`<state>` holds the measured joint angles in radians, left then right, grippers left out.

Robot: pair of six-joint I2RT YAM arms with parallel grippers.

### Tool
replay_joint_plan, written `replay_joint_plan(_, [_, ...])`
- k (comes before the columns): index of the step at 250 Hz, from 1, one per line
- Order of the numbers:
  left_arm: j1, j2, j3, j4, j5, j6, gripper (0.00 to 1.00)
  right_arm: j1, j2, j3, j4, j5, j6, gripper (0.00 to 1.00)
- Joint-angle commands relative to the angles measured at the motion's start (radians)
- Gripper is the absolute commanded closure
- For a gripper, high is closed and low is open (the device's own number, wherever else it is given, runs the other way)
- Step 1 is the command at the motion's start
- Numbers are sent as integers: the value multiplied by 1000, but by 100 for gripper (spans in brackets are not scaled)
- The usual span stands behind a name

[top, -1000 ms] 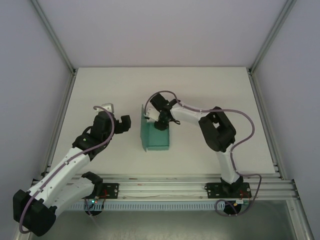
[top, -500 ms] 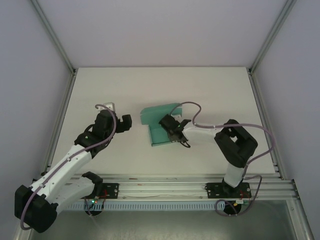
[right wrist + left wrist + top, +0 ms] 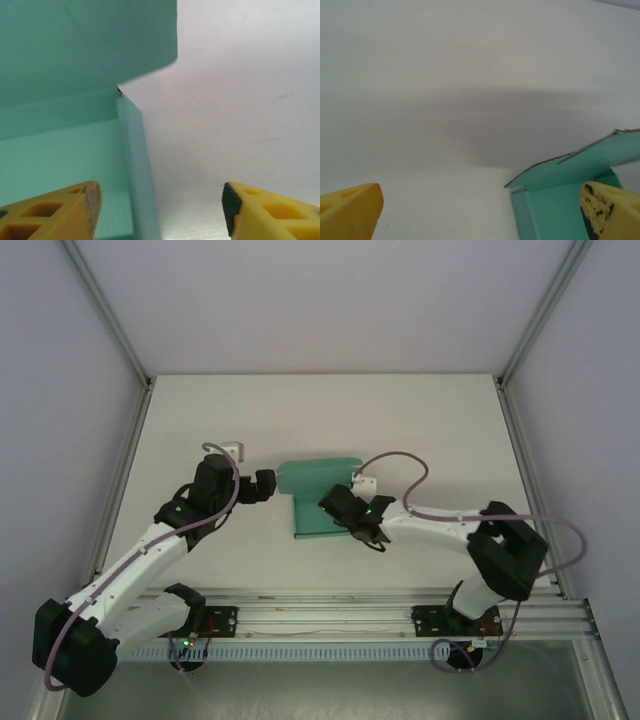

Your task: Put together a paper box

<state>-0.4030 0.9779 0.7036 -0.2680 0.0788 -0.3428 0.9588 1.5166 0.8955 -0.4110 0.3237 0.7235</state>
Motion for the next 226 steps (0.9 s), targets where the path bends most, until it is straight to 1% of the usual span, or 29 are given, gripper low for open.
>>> replay_joint_plan(1, [3, 13, 28, 35, 130, 118, 0, -6, -107, -47, 101, 70, -194, 22])
replay_joint_plan(11, [2, 19, 31, 41, 145, 136, 0, -16, -148, -69, 158, 42, -328, 17])
replay_joint_plan(24, [2, 32, 43, 25, 178, 170, 0, -40, -199, -84, 204, 42, -457, 7])
replay_joint_plan(29, [2, 38, 49, 12, 195, 190, 0, -53, -218, -91, 221, 19, -514, 1])
replay_joint_plan(32, [3, 42, 53, 6, 205, 200, 0, -62, -229, -95, 232, -6, -552, 0])
replay_joint_plan(54, [1, 71, 52, 12, 249, 283, 0, -147, -280, -87, 245, -264, -803, 0])
replay_joint_plan(74, [4, 100, 49, 59, 206, 324, 0, -236, -275, -40, 193, -483, -959, 0])
replay_joint_plan(85, [7, 121, 49, 87, 225, 354, 0, -279, -254, 5, 147, -572, -1026, 0])
replay_joint_plan(98, [10, 157, 73, 82, 283, 405, 0, -316, -216, 68, 68, -639, -1110, 0])
replay_joint_plan(111, [12, 197, 112, 50, 339, 458, 0, -340, -171, 133, -9, -673, -1192, 0])
replay_joint_plan(125, [18, 236, 153, 16, 358, 501, 0, -360, -118, 200, -91, -700, -1278, 0])
replay_joint_plan(138, [29, 271, 188, -12, 365, 530, 0, -379, -67, 263, -162, -708, -1324, 0])
replay_joint_plan(155, [51, 318, 230, -46, 398, 564, 0, -409, 3, 355, -261, -739, -1377, 4])
replay_joint_plan(179, [68, 386, 286, -99, 450, 618, 5, -443, 92, 451, -361, -788, -1437, 11])
replay_joint_plan(193, [71, 427, 324, -145, 474, 652, 12, -454, 136, 495, -409, -807, -1468, 21])
replay_joint_plan(213, [70, 475, 369, -216, 497, 691, 23, -459, 181, 537, -458, -812, -1503, 31])
replay_joint_plan(226, [74, 491, 381, -243, 514, 717, 29, -460, 199, 551, -477, -810, -1519, 36])
